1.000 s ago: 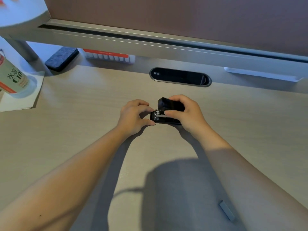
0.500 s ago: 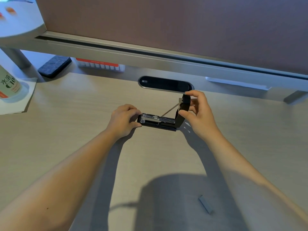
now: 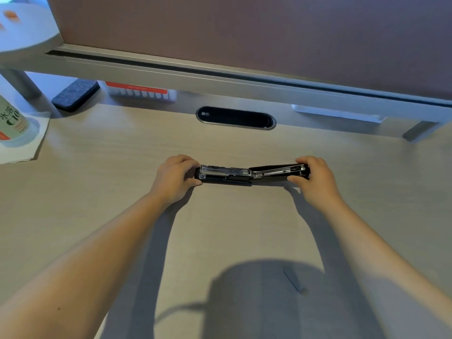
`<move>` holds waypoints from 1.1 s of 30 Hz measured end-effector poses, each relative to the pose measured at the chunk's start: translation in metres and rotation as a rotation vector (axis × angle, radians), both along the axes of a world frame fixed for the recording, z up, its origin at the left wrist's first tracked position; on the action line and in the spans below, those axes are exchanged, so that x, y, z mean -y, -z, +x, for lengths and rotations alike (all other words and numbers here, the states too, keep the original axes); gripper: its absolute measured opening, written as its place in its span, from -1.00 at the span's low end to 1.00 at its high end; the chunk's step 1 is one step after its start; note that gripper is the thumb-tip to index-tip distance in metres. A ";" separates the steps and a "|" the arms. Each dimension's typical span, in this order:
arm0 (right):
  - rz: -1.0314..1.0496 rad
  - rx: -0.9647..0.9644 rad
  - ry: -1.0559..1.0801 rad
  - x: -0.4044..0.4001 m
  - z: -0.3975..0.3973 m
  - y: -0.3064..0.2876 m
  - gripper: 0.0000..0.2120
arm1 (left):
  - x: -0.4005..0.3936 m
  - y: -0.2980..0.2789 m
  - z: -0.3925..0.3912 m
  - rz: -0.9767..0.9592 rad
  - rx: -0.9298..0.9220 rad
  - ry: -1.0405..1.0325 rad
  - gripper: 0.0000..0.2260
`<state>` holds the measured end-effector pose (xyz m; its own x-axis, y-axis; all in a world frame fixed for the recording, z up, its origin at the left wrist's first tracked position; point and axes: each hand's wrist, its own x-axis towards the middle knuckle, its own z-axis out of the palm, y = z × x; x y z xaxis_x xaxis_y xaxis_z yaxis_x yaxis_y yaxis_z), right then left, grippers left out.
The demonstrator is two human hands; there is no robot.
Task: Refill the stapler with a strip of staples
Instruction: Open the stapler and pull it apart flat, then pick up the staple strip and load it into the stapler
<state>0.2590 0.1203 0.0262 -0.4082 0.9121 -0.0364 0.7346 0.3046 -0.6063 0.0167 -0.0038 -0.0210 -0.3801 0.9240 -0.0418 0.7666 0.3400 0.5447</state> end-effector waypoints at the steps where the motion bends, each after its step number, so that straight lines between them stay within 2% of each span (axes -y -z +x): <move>1: -0.003 -0.032 0.038 0.003 0.000 0.006 -0.60 | 0.001 0.001 0.002 0.010 0.021 -0.004 -0.69; 6: 0.004 -0.165 0.109 0.008 0.002 0.020 -0.57 | 0.004 0.004 0.010 0.065 0.054 0.015 -0.76; 12: 0.054 -0.308 0.126 0.018 0.013 0.030 -0.53 | 0.004 0.007 0.026 0.128 0.130 -0.116 -0.79; 18: 0.028 -0.439 0.123 0.058 0.041 0.041 -0.19 | 0.046 0.010 0.060 0.170 0.110 -0.098 -0.77; 25: 0.058 -0.213 -0.017 0.138 0.082 0.061 -0.45 | 0.078 0.013 0.091 0.205 0.053 -0.142 -0.77; 29: 0.256 -0.018 -0.070 0.167 0.094 0.068 -0.66 | 0.093 0.016 0.108 0.215 0.055 -0.140 -0.75; 33: 0.344 -0.025 -0.056 0.171 0.094 0.070 -0.80 | 0.104 0.014 0.118 0.222 0.052 -0.138 -0.74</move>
<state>0.3531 -0.0509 -0.0433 -0.4549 0.8454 0.2800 0.6972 0.5337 -0.4786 0.1349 -0.1073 -0.0353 -0.5055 0.8523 0.1340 0.6907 0.3068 0.6548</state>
